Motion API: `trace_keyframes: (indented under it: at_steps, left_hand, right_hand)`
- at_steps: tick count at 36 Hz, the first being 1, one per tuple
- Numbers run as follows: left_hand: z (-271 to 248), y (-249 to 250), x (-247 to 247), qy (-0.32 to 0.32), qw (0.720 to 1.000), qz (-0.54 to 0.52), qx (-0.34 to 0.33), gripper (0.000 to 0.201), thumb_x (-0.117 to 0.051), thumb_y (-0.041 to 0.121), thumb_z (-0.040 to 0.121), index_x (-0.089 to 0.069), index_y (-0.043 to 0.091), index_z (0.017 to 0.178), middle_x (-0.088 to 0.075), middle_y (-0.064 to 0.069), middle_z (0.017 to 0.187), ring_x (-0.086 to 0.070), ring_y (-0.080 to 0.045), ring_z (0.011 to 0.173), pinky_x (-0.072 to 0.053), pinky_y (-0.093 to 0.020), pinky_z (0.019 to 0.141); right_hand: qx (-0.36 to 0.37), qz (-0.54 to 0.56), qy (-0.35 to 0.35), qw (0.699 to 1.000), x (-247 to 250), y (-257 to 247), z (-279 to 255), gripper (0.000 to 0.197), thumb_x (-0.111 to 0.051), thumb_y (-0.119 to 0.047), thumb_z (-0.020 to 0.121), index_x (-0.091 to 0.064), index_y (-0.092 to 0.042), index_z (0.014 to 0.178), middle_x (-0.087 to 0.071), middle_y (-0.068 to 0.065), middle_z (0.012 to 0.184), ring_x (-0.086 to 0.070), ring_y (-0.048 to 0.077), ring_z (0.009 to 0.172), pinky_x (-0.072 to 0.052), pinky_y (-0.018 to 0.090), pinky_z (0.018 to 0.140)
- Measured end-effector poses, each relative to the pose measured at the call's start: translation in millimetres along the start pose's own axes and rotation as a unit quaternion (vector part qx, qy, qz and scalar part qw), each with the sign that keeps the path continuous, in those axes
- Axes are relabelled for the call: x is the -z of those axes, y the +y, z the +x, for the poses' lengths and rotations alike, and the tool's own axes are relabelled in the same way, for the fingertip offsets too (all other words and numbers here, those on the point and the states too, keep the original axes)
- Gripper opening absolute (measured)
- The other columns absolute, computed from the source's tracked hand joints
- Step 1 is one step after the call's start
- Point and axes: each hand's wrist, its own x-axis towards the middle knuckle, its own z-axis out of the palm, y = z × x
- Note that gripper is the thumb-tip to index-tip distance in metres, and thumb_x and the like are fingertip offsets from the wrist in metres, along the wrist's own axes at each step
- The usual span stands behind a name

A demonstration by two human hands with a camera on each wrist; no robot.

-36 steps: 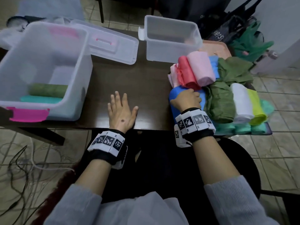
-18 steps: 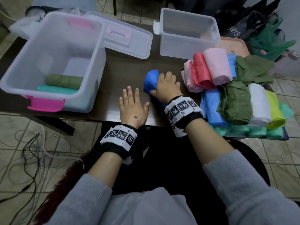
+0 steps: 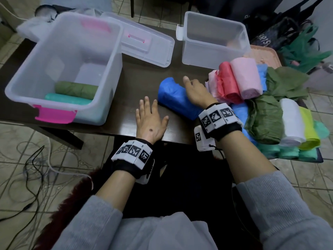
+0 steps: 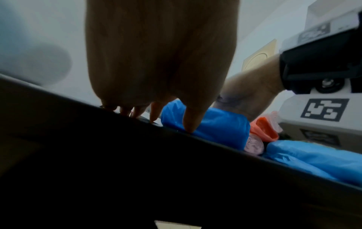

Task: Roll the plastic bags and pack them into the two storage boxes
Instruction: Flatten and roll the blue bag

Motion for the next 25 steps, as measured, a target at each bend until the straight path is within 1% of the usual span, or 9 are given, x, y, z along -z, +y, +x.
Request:
trace_keyframes:
  at_steps: [3,5,6,8,10,14,17,20,25]
  left_hand:
    - [-3,5,6,0.036,0.996,-0.078,0.004,0.06,-0.047,0.029,0.095,-0.024,0.01,0.147,-0.006,-0.013,0.158,-0.002,-0.027,0.145,-0.004,-0.037,0.117]
    - [-6,12,13,0.11,0.983,-0.145,-0.005,0.045,-0.049,0.023,0.094,-0.041,0.009,0.137,-0.033,-0.013,0.145,-0.029,-0.028,0.135,-0.022,-0.029,0.109]
    - [-8,16,16,0.135,0.974,-0.183,-0.01,0.039,-0.049,0.021,0.094,-0.048,0.009,0.131,-0.044,-0.012,0.135,-0.041,-0.024,0.123,-0.028,-0.023,0.102]
    - [-9,27,23,0.134,0.961,-0.239,-0.024,0.033,-0.049,0.021,0.095,-0.055,0.01,0.125,-0.057,-0.009,0.12,-0.053,-0.013,0.099,-0.032,-0.011,0.086]
    - [-7,36,25,0.093,0.963,-0.25,-0.032,0.039,-0.053,0.026,0.093,-0.053,0.013,0.129,-0.058,-0.006,0.122,-0.055,-0.011,0.097,-0.031,-0.007,0.083]
    - [-2,42,24,0.019,0.976,-0.211,-0.048,0.076,-0.07,0.037,0.08,-0.034,0.015,0.143,-0.04,-0.006,0.139,-0.043,-0.018,0.126,-0.029,-0.016,0.096]
    - [3,38,26,-0.011,0.981,-0.184,-0.067,0.092,-0.079,0.037,0.07,-0.029,0.015,0.144,-0.03,-0.005,0.141,-0.041,-0.02,0.126,-0.03,-0.016,0.095]
    - [12,32,30,-0.008,0.988,-0.139,-0.067,0.089,-0.08,0.033,0.07,-0.03,0.02,0.142,-0.031,-0.005,0.139,-0.045,-0.025,0.123,-0.037,-0.03,0.099]
    - [30,11,42,-0.001,0.98,-0.187,-0.072,0.066,-0.075,0.017,0.075,-0.047,0.021,0.134,-0.05,-0.003,0.136,-0.049,-0.016,0.123,-0.032,-0.014,0.095]
  right_hand:
    - [-0.028,-0.019,-0.037,0.999,7,5,2,0.063,-0.013,-0.041,0.103,-0.037,0.003,0.141,-0.03,0.016,0.152,-0.014,0.023,0.145,-0.006,0.027,0.112]
    - [-0.033,-0.018,-0.035,0.999,9,7,6,0.064,-0.012,-0.042,0.103,-0.041,0.002,0.139,-0.029,0.015,0.152,-0.006,0.021,0.146,-0.001,0.026,0.114]
    - [-0.036,-0.011,-0.038,0.999,8,8,8,0.066,-0.012,-0.044,0.102,-0.044,0.002,0.137,-0.03,0.014,0.152,-0.007,0.02,0.146,-0.001,0.026,0.114]
    - [-0.058,0.032,-0.044,0.997,6,6,9,0.073,-0.012,-0.051,0.1,-0.048,0.003,0.134,-0.037,0.015,0.148,-0.029,0.017,0.135,-0.017,0.028,0.11]
    - [-0.072,0.092,-0.046,0.992,2,4,9,0.078,-0.014,-0.056,0.098,-0.05,0.005,0.13,-0.05,0.016,0.138,-0.046,0.018,0.114,-0.031,0.03,0.102]
    - [-0.109,0.194,-0.051,0.974,-2,4,3,0.079,-0.016,-0.061,0.096,-0.048,0.002,0.132,-0.056,0.014,0.129,-0.055,0.031,0.116,-0.046,0.037,0.092]
    - [-0.133,0.257,-0.056,0.956,-4,1,-5,0.074,-0.017,-0.062,0.095,-0.052,0.0,0.116,-0.062,0.015,0.104,-0.063,0.031,0.091,-0.054,0.039,0.079]
    - [-0.124,0.305,-0.069,0.942,-2,2,-10,0.066,-0.015,-0.057,0.098,-0.054,-0.003,0.102,-0.059,0.01,0.082,-0.059,0.023,0.065,-0.05,0.03,0.057]
    - [-0.094,0.332,-0.089,0.934,1,1,-16,0.057,-0.019,-0.044,0.102,-0.051,-0.001,0.118,-0.056,0.007,0.084,-0.057,0.02,0.061,-0.047,0.026,0.052]
